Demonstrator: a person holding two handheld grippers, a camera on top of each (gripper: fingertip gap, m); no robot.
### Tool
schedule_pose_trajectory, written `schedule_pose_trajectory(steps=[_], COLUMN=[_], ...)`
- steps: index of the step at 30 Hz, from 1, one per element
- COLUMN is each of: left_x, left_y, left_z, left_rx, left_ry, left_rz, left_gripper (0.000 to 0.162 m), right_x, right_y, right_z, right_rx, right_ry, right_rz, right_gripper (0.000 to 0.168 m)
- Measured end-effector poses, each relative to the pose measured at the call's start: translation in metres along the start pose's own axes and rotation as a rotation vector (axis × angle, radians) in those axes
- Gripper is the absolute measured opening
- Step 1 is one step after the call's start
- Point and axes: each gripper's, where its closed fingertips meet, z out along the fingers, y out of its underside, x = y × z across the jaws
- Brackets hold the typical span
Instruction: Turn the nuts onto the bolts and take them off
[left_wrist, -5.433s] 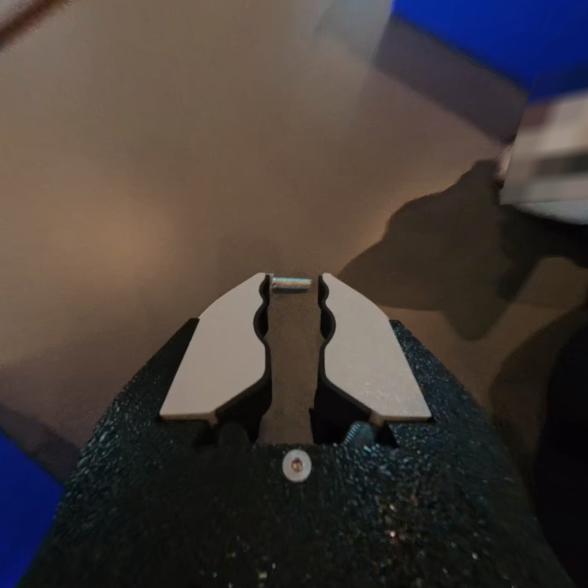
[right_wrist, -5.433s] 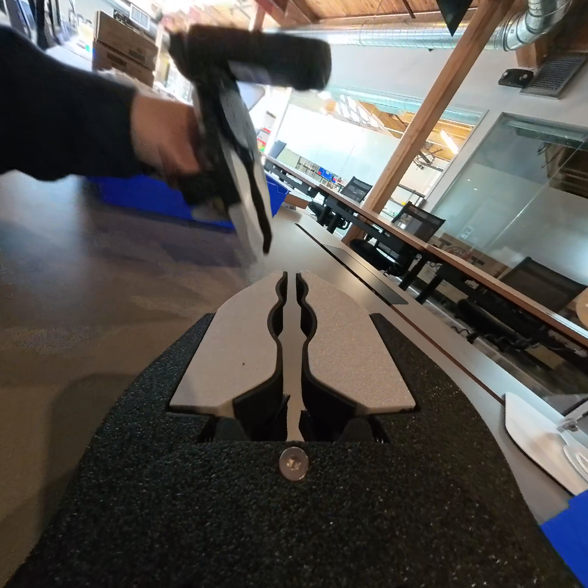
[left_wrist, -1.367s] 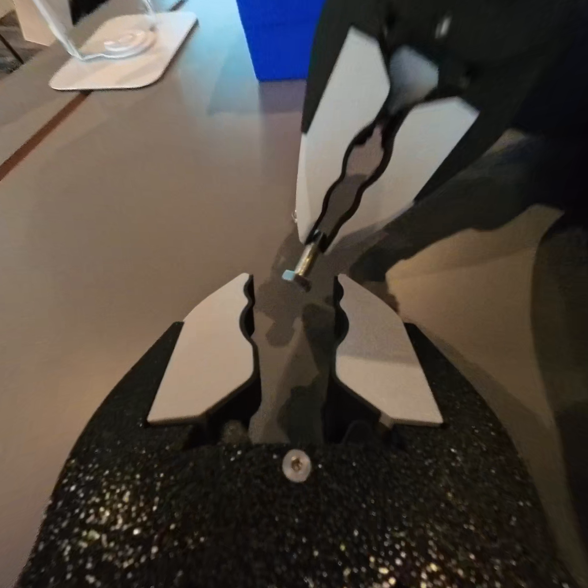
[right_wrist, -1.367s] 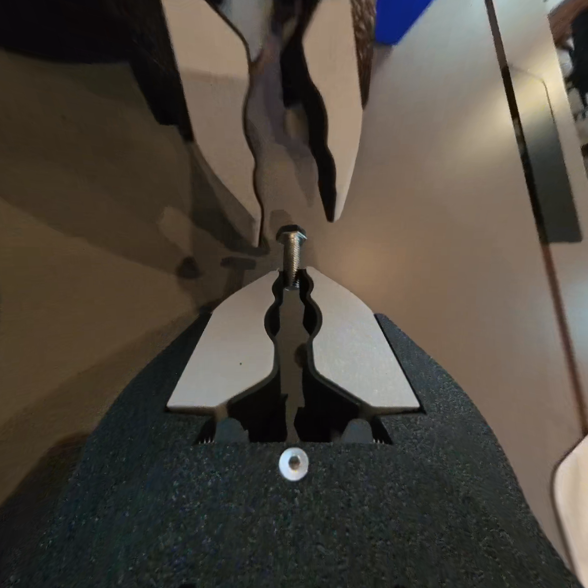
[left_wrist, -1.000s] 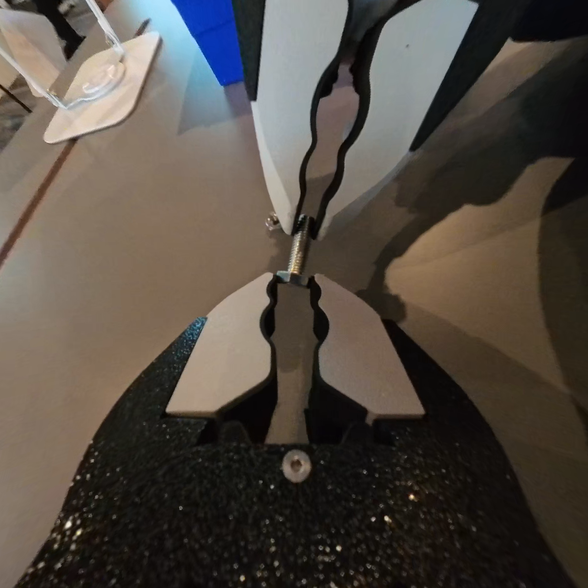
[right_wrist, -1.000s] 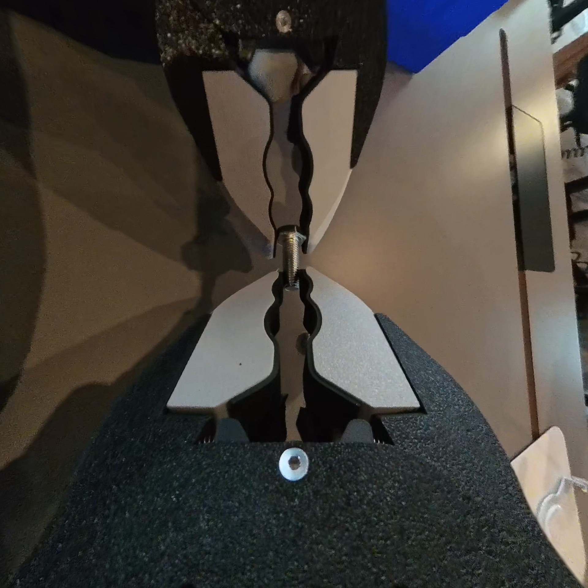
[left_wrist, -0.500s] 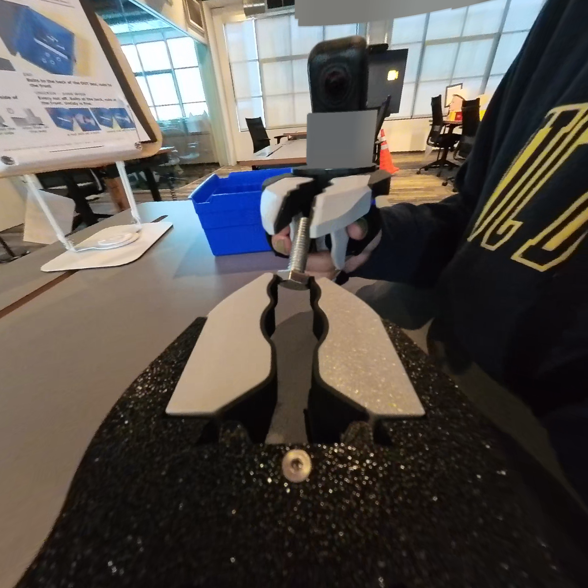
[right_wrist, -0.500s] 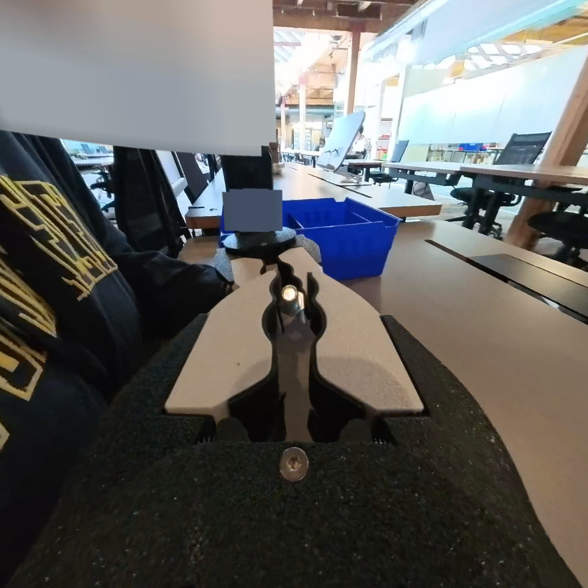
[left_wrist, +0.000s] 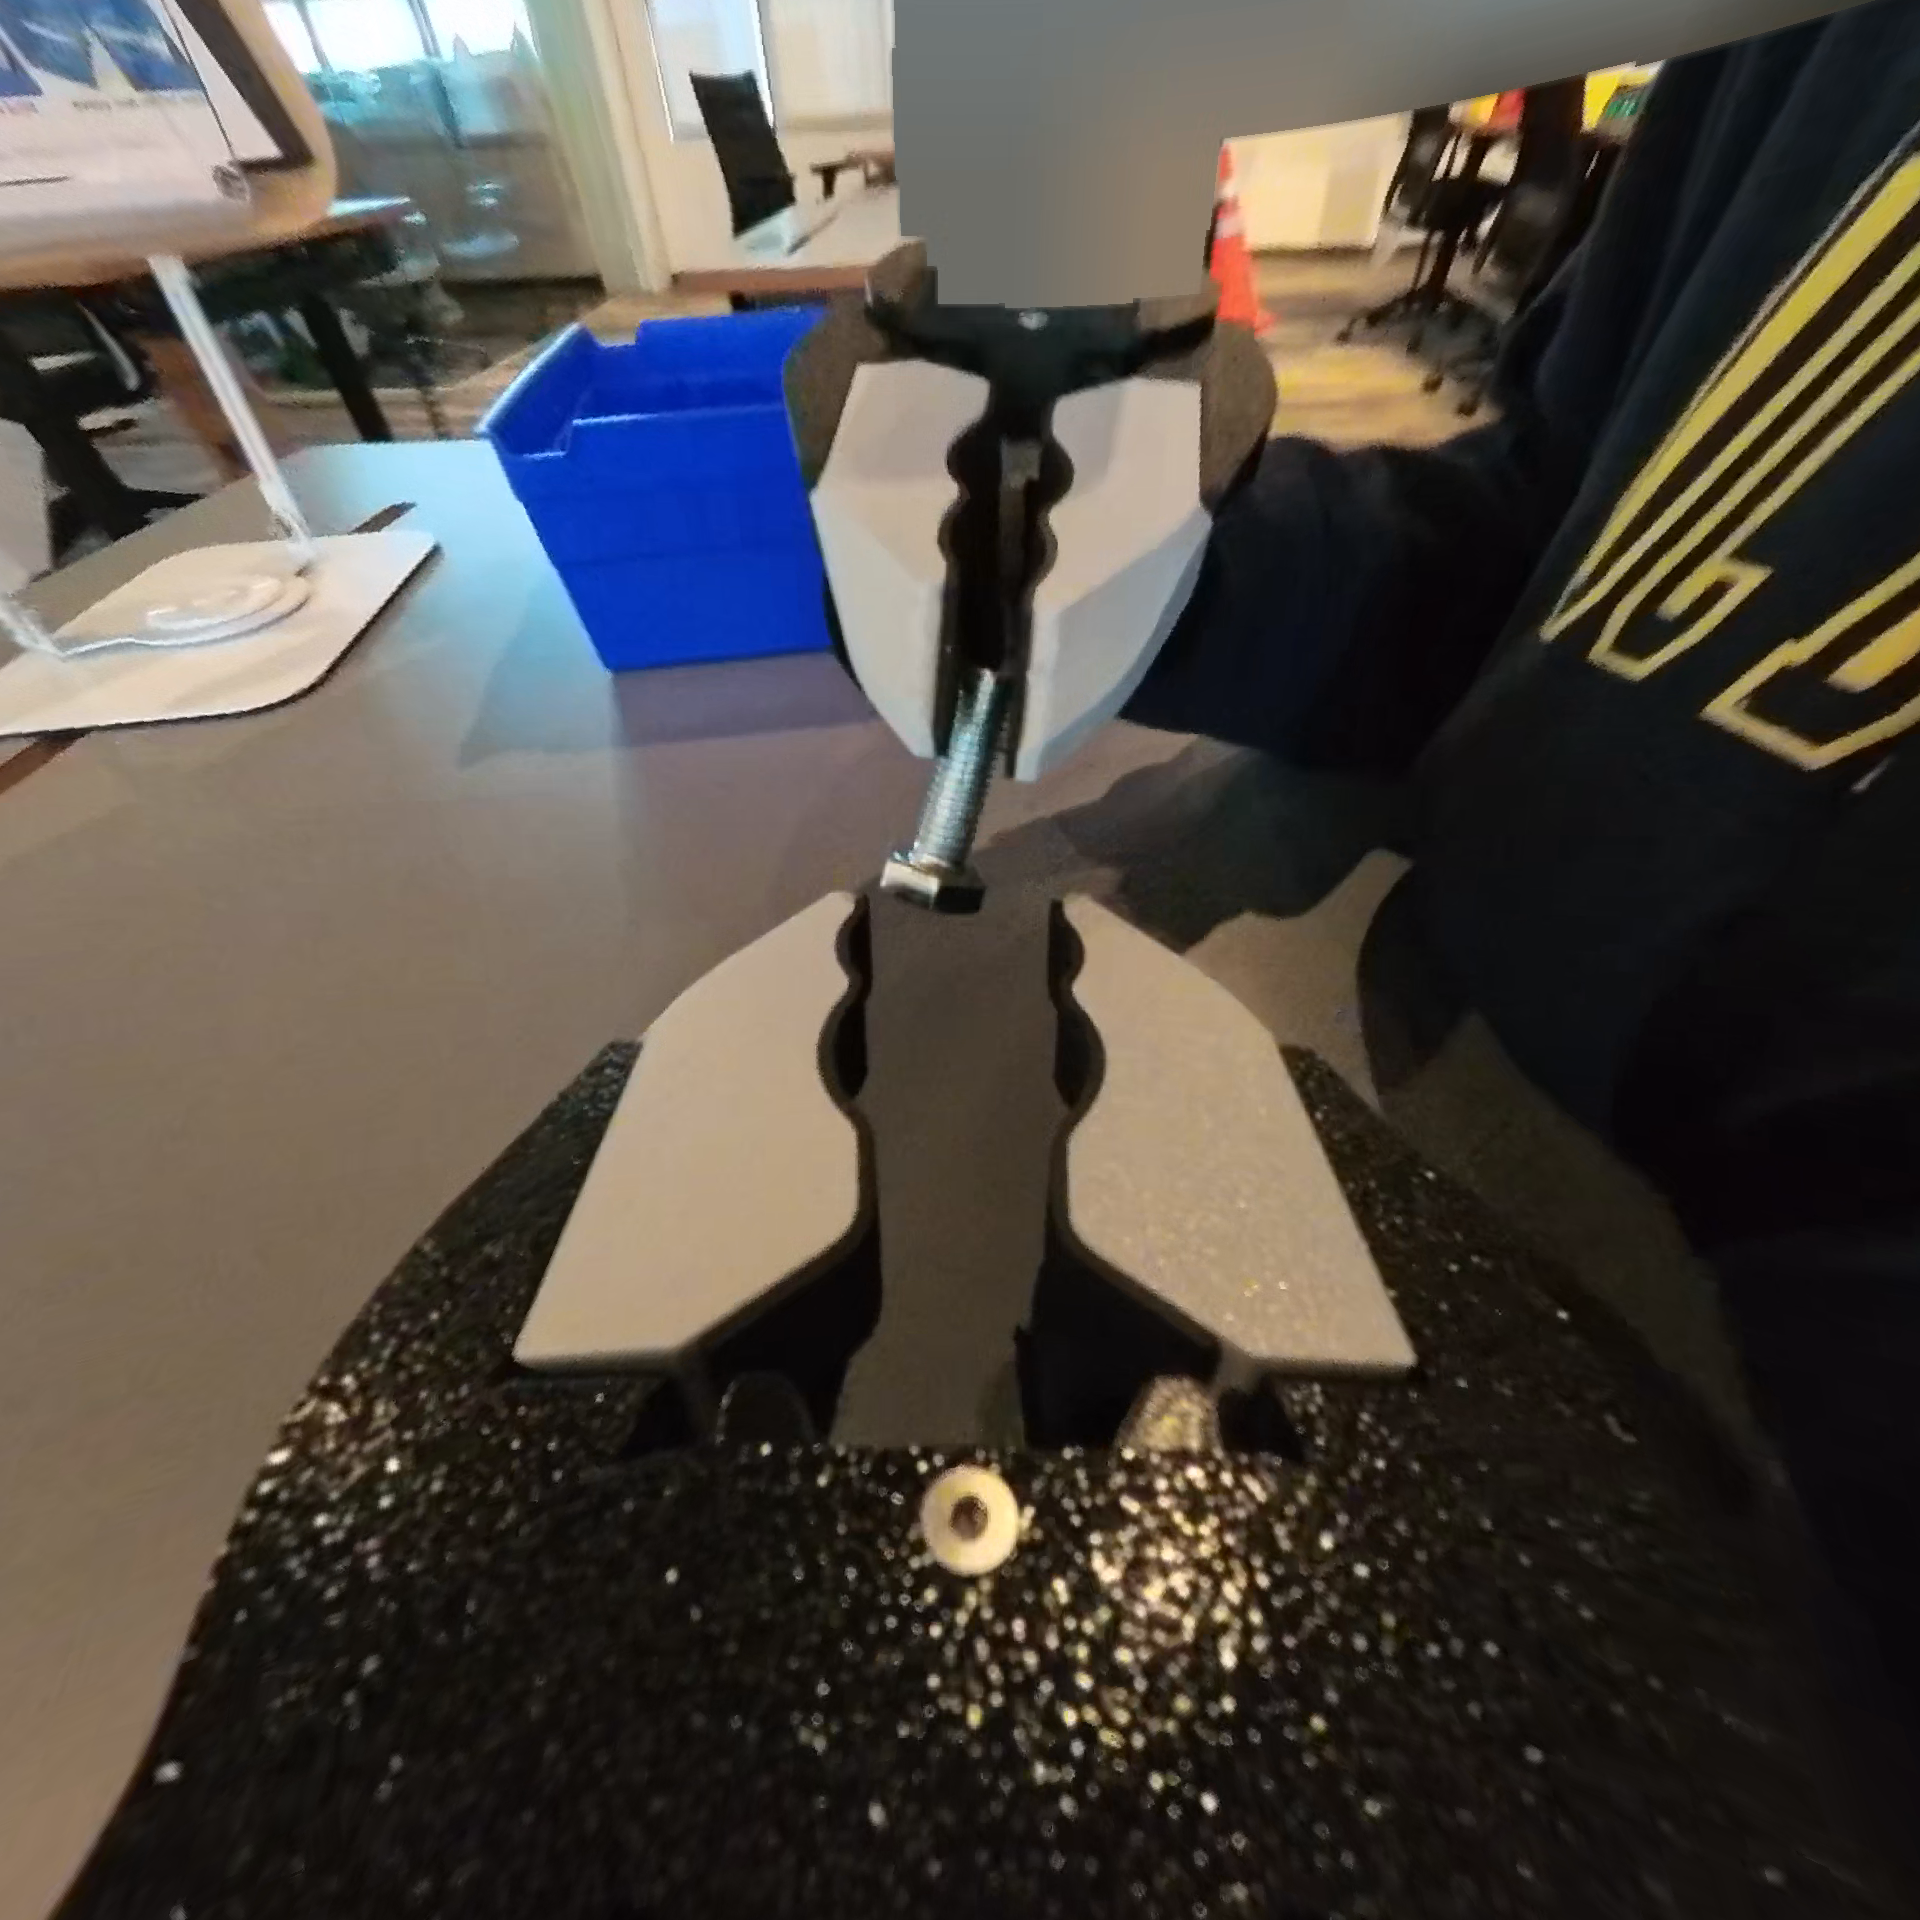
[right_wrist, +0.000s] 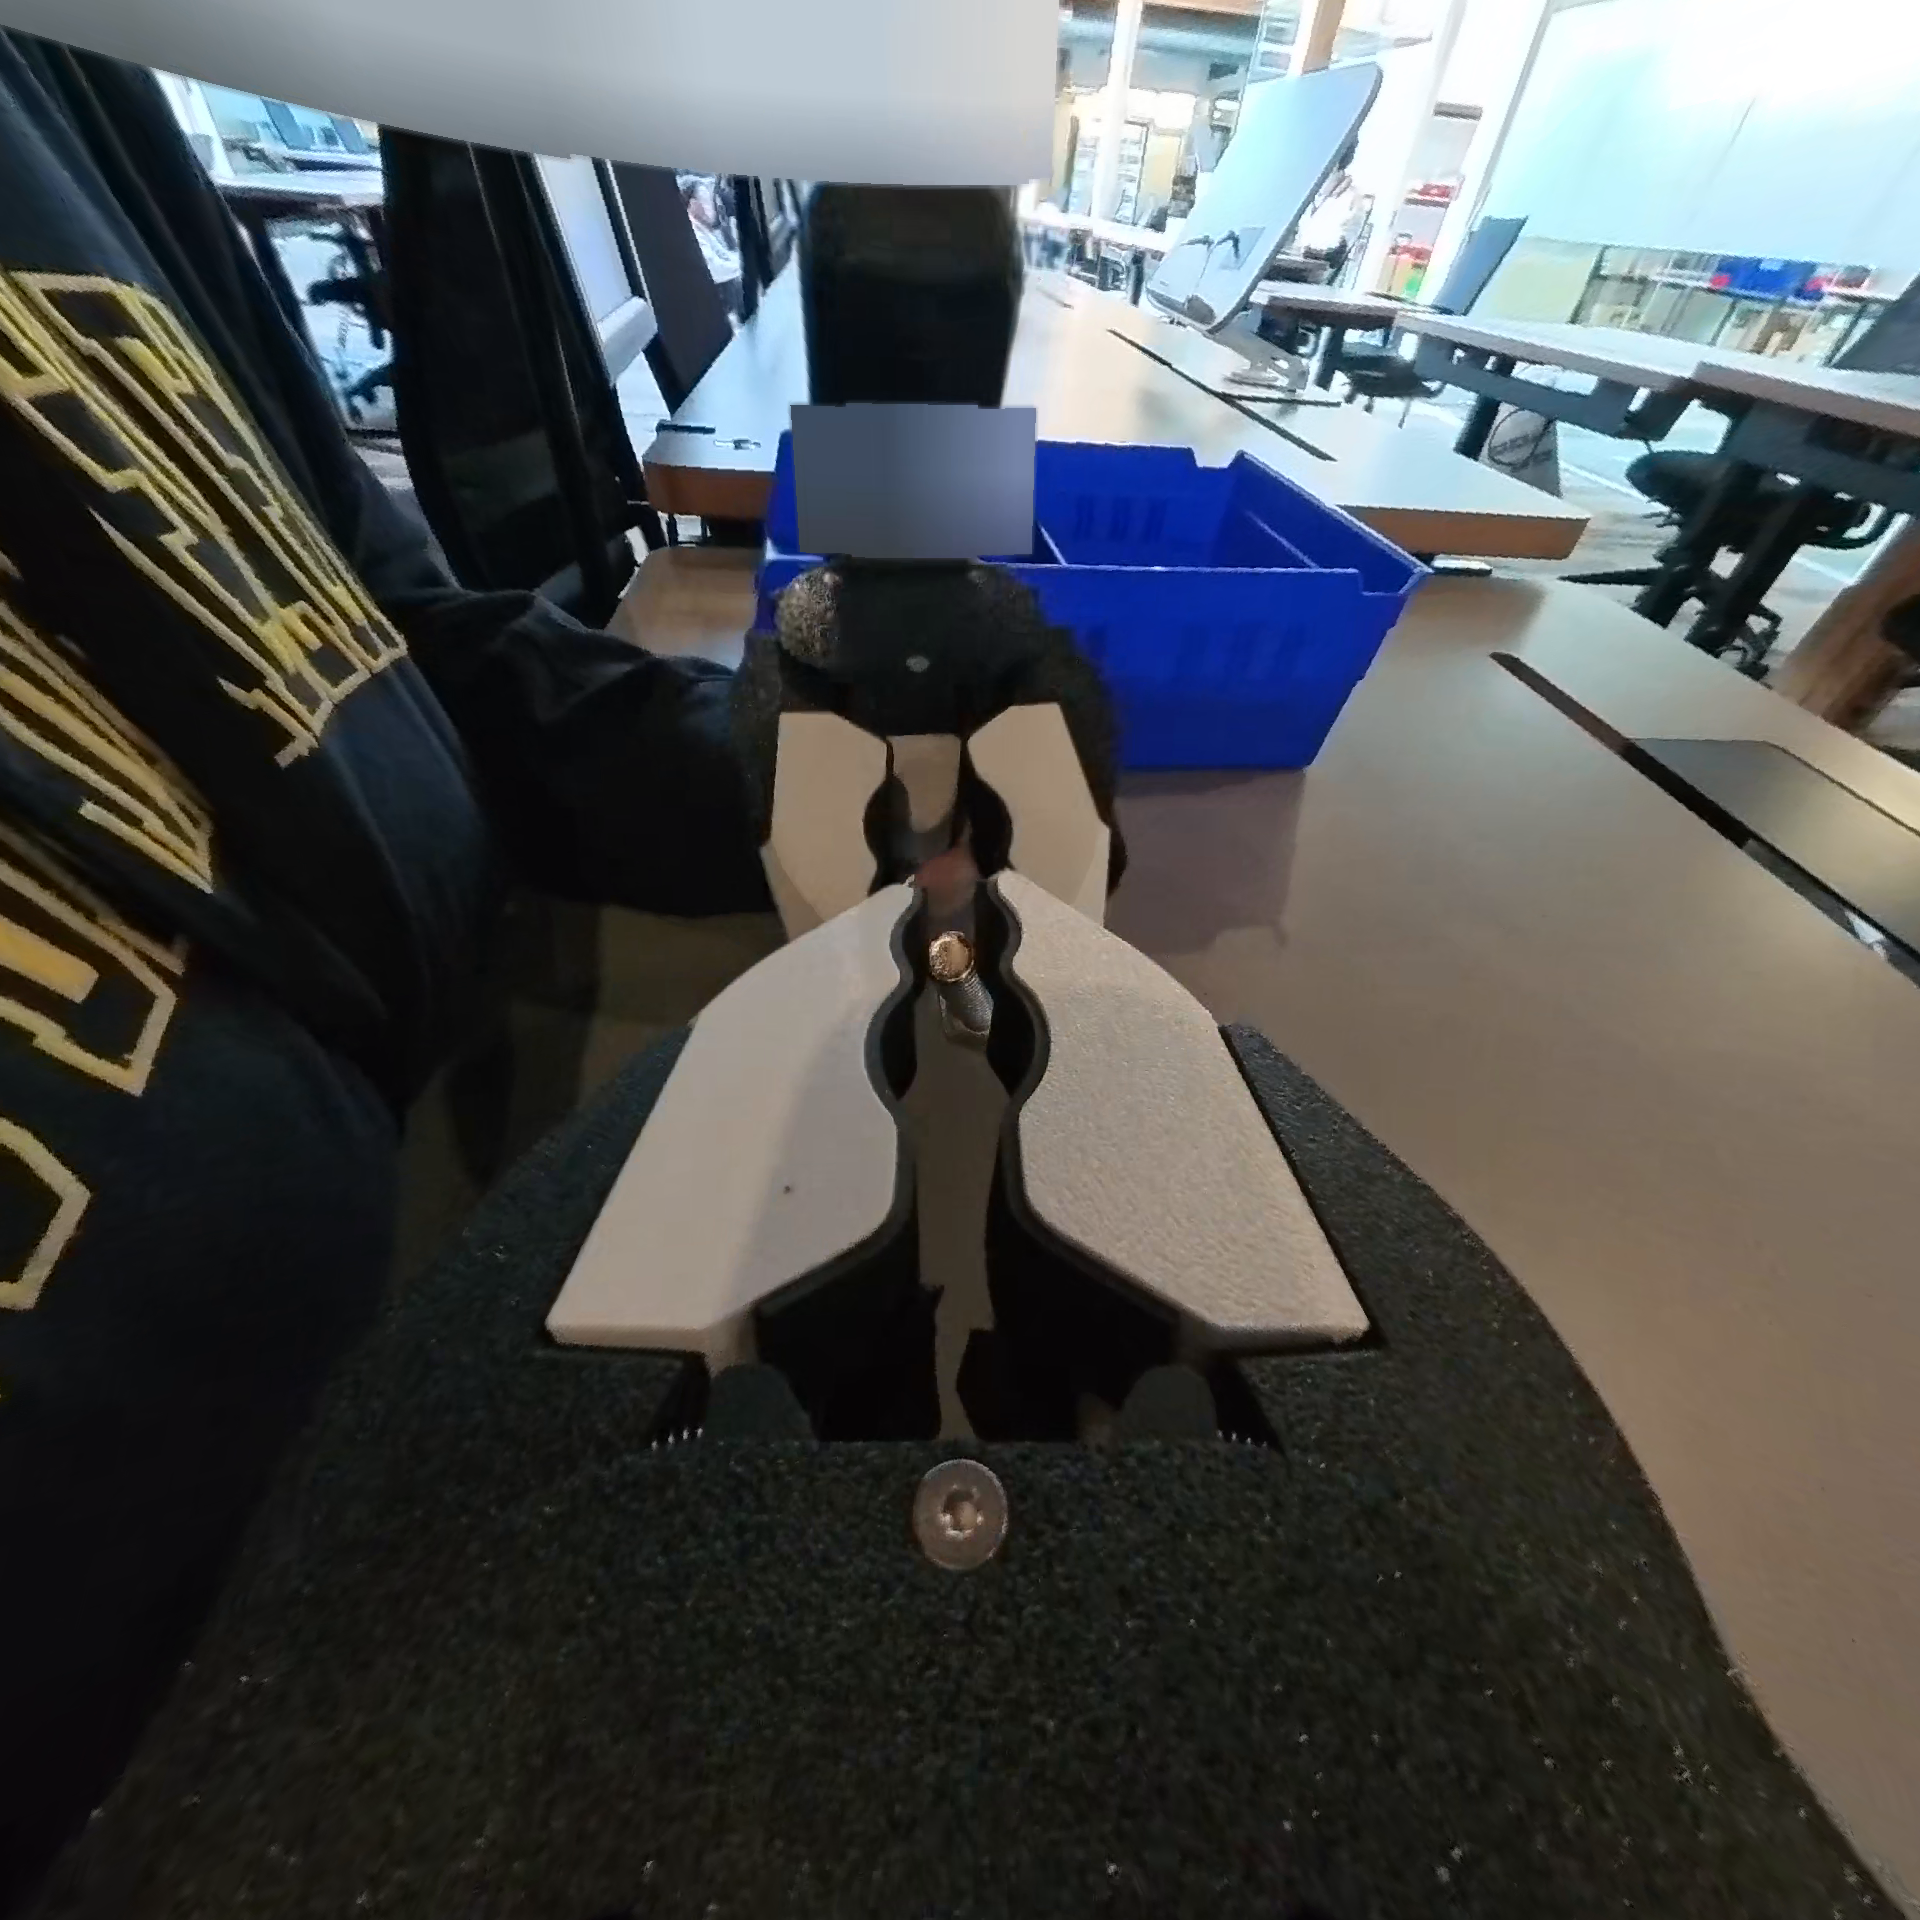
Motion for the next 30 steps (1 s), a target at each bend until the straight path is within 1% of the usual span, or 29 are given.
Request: schedule_pose_trajectory(steps=[8, 13, 15, 20, 22, 23, 24, 25, 26, 30], left_x=[-0.001, -0.002, -0.001, -0.001, -0.005, -0.01, -0.016, -0.021, -0.025, -0.035], left_y=[-0.001, 0.001, 0.001, 0.002, 0.003, 0.006, 0.01, 0.014, 0.016, 0.02], left_z=[0.002, 0.002, 0.002, 0.003, 0.003, 0.002, 0.001, 0.0, -0.001, -0.004], left_rx=[-0.028, -0.044, -0.045, -0.059, -0.066, -0.083, -0.108, -0.126, -0.132, -0.125], left_ry=[-0.081, -0.092, -0.085, -0.083, -0.107, -0.135, -0.168, -0.196, -0.216, -0.264], left_rz=[0.135, 0.143, 0.144, 0.145, 0.12, 0.102, 0.09, 0.077, 0.058, -0.022], left_gripper=[0.023, 0.021, 0.018, 0.018, 0.017, 0.017, 0.017, 0.017, 0.017, 0.017], right_x=[-0.004, -0.006, -0.006, -0.006, 0.0, 0.007, 0.018, 0.028, 0.037, 0.054], right_y=[0.003, 0.004, 0.004, 0.005, 0.007, 0.008, 0.009, 0.016, 0.028, 0.086], right_z=[0.002, 0.002, 0.002, 0.002, -0.001, -0.004, -0.009, -0.016, -0.021, -0.035], right_rx=[0.006, 0.001, 0.002, 0.0, -0.004, -0.004, -0.005, -0.041, -0.111, -0.434], right_ry=[-0.027, -0.037, -0.039, -0.038, 0.003, 0.047, 0.105, 0.151, 0.189, 0.259], right_rz=[0.054, 0.062, 0.066, 0.071, 0.06, 0.05, 0.048, 0.051, 0.06, 0.086], right_gripper=[0.009, 0.009, 0.009, 0.009, 0.01, 0.015, 0.027, 0.032, 0.034, 0.034])
